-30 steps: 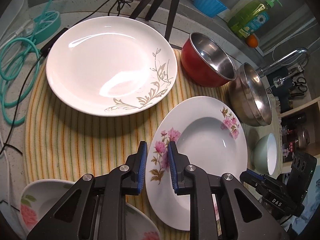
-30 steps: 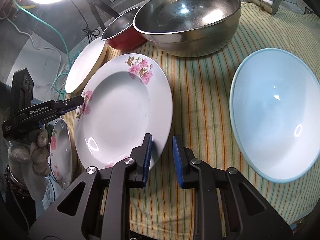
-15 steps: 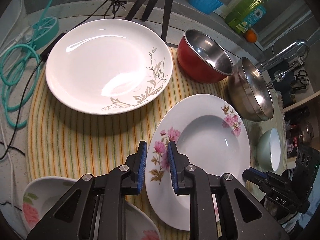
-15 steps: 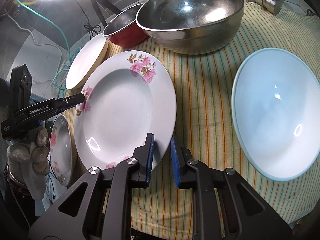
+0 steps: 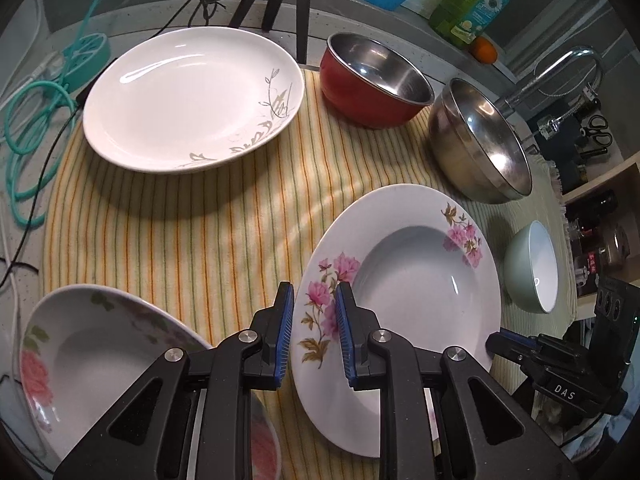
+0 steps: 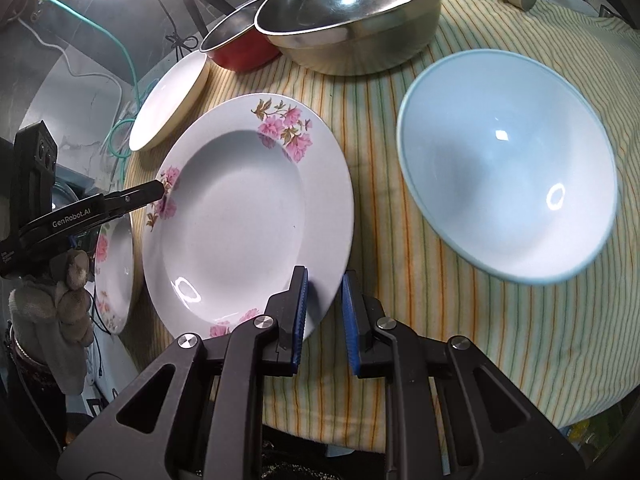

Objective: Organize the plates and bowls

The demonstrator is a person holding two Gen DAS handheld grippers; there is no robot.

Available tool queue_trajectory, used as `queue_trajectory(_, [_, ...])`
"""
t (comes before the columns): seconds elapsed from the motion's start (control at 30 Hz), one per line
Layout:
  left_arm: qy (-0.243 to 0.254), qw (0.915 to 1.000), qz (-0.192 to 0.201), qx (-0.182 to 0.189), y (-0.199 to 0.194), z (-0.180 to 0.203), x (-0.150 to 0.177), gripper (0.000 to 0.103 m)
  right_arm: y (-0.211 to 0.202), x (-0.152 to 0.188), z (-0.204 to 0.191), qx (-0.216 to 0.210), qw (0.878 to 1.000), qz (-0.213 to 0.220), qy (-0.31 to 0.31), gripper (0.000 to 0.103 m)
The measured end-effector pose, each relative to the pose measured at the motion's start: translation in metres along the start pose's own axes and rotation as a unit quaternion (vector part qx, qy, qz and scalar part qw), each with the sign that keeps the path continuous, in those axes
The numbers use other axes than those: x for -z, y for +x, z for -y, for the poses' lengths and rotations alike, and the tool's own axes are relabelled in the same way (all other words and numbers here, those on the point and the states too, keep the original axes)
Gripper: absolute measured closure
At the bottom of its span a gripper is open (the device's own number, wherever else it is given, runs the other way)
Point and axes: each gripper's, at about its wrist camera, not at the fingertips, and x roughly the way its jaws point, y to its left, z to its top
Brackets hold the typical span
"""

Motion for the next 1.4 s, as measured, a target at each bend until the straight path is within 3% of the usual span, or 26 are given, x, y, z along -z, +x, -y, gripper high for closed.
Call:
queue_trajectory(0.63, [-0.019, 0.9998, -0.003, -0.001, -0.004, 0.013, 0.045, 0.084, -0.017, 0.026, 0.014, 0.008, 1.0, 0.0, -0.013, 0.085])
queue_trajectory(1.4, [-0.033, 0.9995, -0.002, 0.003, -0.003, 0.014, 0.054, 0.084, -0.016, 0.024, 0.01, 0.019, 0.999, 0.0, -0.026, 0.085])
